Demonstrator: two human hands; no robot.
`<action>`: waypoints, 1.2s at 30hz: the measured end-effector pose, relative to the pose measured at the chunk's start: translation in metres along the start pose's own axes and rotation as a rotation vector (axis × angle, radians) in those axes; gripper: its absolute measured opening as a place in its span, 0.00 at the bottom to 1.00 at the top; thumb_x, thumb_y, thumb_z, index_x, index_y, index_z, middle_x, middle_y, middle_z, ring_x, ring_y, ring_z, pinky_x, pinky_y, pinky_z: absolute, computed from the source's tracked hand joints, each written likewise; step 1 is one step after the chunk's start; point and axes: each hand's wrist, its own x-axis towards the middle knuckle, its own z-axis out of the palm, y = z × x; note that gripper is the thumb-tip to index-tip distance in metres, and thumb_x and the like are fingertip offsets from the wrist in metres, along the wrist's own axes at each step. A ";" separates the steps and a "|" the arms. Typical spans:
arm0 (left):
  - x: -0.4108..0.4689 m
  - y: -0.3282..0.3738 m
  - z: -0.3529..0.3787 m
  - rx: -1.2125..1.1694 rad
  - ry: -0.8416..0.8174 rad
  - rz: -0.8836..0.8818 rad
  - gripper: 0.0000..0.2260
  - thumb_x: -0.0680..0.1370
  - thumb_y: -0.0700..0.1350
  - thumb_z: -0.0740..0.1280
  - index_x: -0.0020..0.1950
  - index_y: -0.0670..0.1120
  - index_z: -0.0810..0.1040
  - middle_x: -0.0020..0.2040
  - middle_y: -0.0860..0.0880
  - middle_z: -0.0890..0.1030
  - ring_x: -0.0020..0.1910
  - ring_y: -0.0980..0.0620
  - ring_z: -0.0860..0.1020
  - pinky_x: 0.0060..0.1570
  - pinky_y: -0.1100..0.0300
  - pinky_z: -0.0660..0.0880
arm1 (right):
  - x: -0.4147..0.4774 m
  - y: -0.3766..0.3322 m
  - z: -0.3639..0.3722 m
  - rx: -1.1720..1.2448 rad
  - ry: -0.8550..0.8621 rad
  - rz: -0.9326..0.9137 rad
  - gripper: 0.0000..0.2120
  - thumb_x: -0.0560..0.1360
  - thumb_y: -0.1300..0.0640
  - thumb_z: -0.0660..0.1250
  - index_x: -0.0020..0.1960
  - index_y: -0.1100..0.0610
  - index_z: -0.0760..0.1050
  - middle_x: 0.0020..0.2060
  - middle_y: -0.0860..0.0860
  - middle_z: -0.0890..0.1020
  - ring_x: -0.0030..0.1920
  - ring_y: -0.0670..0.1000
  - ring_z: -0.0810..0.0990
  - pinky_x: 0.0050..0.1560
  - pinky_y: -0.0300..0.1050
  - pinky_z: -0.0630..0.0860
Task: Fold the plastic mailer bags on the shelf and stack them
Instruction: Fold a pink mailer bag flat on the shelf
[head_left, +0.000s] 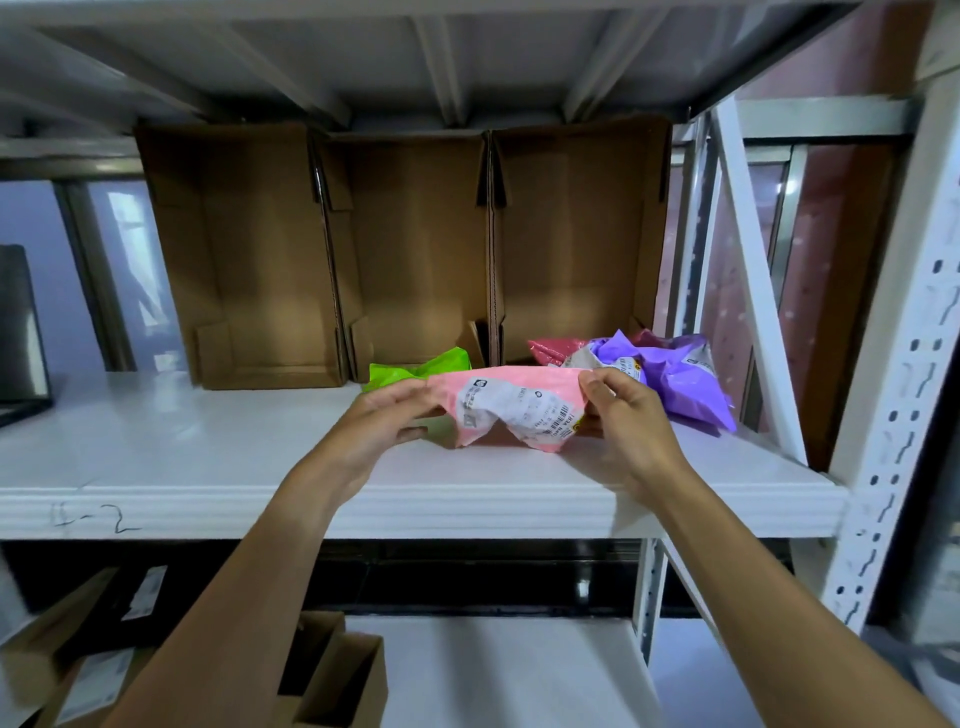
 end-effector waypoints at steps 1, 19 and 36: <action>-0.001 0.000 0.001 0.051 -0.058 -0.023 0.18 0.72 0.56 0.76 0.59 0.52 0.85 0.58 0.49 0.85 0.61 0.53 0.80 0.66 0.53 0.72 | 0.000 0.000 0.000 0.029 0.004 0.031 0.11 0.83 0.55 0.62 0.48 0.56 0.81 0.44 0.54 0.87 0.50 0.56 0.85 0.57 0.59 0.80; 0.011 -0.007 -0.002 -0.099 0.199 -0.072 0.05 0.81 0.43 0.67 0.54 0.44 0.80 0.46 0.42 0.85 0.40 0.46 0.84 0.46 0.54 0.81 | -0.007 -0.002 0.012 -0.378 -0.224 -0.076 0.21 0.69 0.39 0.75 0.37 0.57 0.78 0.33 0.47 0.83 0.36 0.43 0.76 0.40 0.39 0.71; -0.001 -0.009 0.015 0.625 0.204 0.127 0.16 0.65 0.54 0.83 0.34 0.45 0.81 0.35 0.55 0.80 0.33 0.57 0.76 0.36 0.61 0.70 | 0.000 0.002 0.009 -0.404 -0.188 -0.085 0.12 0.76 0.53 0.72 0.47 0.63 0.77 0.49 0.51 0.84 0.48 0.48 0.83 0.53 0.52 0.80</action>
